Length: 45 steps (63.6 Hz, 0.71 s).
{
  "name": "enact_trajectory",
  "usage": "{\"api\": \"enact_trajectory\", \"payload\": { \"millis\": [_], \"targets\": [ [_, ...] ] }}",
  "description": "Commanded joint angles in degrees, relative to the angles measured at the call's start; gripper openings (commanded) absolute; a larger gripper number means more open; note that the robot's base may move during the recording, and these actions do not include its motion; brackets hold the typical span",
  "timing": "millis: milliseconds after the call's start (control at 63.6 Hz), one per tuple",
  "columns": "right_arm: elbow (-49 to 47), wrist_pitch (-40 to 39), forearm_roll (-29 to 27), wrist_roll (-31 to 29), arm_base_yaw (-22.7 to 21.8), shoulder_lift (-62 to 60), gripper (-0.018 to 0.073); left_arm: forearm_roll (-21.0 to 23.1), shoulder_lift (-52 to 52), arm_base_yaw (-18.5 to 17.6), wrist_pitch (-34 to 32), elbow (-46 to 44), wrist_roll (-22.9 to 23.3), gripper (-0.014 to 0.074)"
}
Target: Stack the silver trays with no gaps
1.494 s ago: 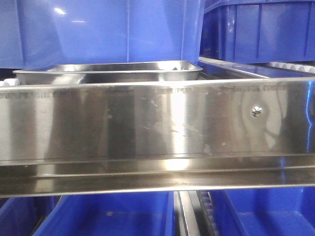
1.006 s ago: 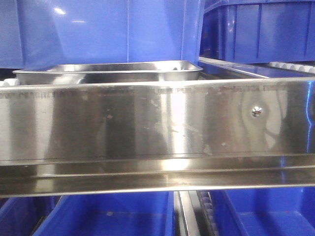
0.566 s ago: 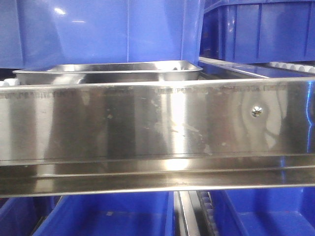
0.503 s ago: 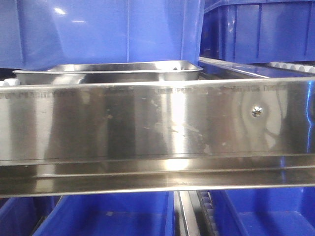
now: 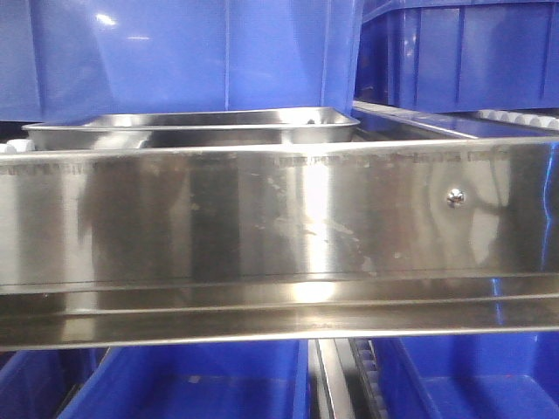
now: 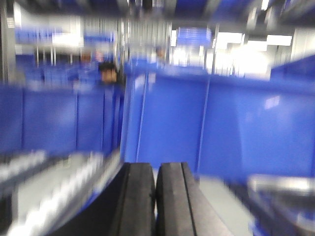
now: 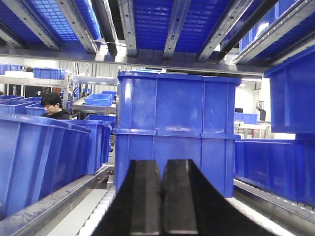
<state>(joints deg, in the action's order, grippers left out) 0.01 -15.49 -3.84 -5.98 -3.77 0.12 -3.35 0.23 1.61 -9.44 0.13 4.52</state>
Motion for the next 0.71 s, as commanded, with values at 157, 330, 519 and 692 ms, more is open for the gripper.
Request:
{"api": "enact_trajectory", "payload": {
  "millis": [157,330,519,692],
  "targets": [
    [-6.08,17.63,-4.20,13.64,-0.20,-0.12,-0.0070,0.35,-0.23,0.01,11.66,-4.61,0.21,0.0004],
    [-11.10,22.33,-3.97,13.53,-0.20,-0.12,-0.0070,1.58,-0.23,0.01,12.01,-7.77,0.21,0.0004],
    [-14.81,30.14,-13.99,13.53,-0.20,-0.12,-0.0070,2.36,-0.23,0.01,12.01,-9.66,0.21,0.0004],
    [-15.23,31.80,-15.96,13.53,-0.20,-0.12,-0.0070,12.18,-0.23,0.01,14.22,-10.50,0.21,0.0004]
  ]
}}
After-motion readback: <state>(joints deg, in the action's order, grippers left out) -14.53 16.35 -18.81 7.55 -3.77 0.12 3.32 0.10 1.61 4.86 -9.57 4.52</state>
